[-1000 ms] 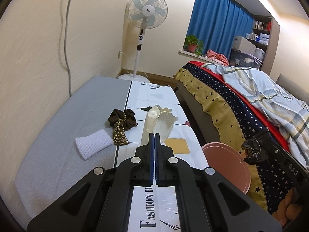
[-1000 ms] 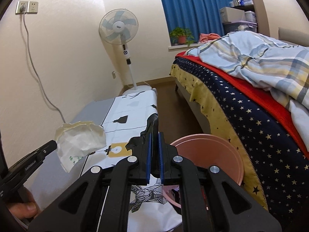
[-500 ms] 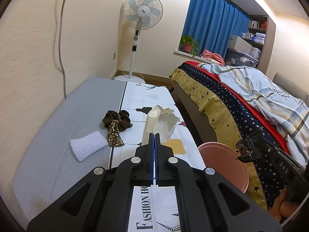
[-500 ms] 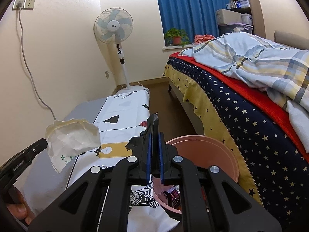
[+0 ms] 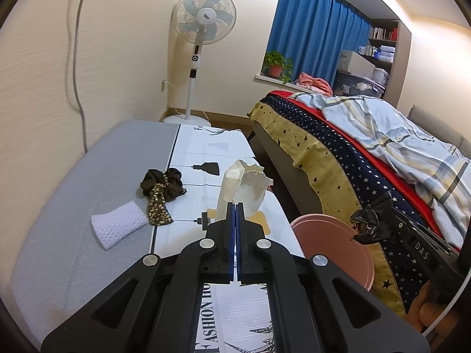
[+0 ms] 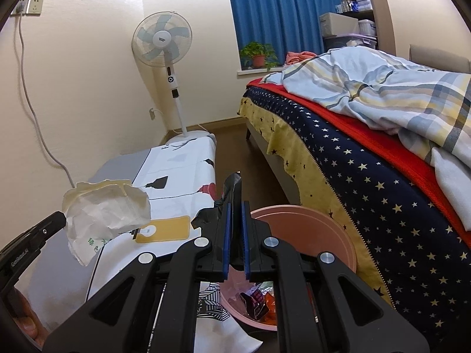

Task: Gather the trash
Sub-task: 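Carry the paper wrapper in the left tool while the right tool carries its item to the bin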

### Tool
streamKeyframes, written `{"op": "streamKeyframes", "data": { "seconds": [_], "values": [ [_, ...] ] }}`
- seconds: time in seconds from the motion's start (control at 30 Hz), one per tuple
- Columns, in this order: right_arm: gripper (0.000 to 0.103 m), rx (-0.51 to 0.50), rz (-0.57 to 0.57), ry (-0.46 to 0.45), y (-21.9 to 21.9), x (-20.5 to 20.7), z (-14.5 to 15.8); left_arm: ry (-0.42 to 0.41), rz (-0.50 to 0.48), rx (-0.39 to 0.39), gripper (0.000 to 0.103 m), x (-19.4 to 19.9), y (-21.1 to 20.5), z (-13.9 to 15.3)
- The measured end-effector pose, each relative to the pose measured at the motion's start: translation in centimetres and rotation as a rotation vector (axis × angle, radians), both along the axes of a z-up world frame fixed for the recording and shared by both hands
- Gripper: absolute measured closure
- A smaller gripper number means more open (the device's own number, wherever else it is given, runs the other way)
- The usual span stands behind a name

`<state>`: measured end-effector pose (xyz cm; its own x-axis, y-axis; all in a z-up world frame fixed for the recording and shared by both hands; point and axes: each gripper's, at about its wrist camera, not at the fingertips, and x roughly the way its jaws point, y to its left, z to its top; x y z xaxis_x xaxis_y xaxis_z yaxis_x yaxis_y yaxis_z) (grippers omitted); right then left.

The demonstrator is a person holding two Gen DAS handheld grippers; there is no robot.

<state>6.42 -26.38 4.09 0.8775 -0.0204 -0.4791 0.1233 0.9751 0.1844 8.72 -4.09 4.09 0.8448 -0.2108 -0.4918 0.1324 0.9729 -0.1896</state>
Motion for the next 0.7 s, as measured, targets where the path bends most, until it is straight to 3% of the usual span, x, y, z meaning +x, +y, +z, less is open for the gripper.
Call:
{"op": "streamKeyframes", "data": {
  "seconds": [0.7],
  "values": [
    [0.096,0.006,-0.074,0.032,-1.8,1.8,-1.8,-0.017,-0.151,0.011,0.103,1.5,-5.1,-1.0]
  ]
}}
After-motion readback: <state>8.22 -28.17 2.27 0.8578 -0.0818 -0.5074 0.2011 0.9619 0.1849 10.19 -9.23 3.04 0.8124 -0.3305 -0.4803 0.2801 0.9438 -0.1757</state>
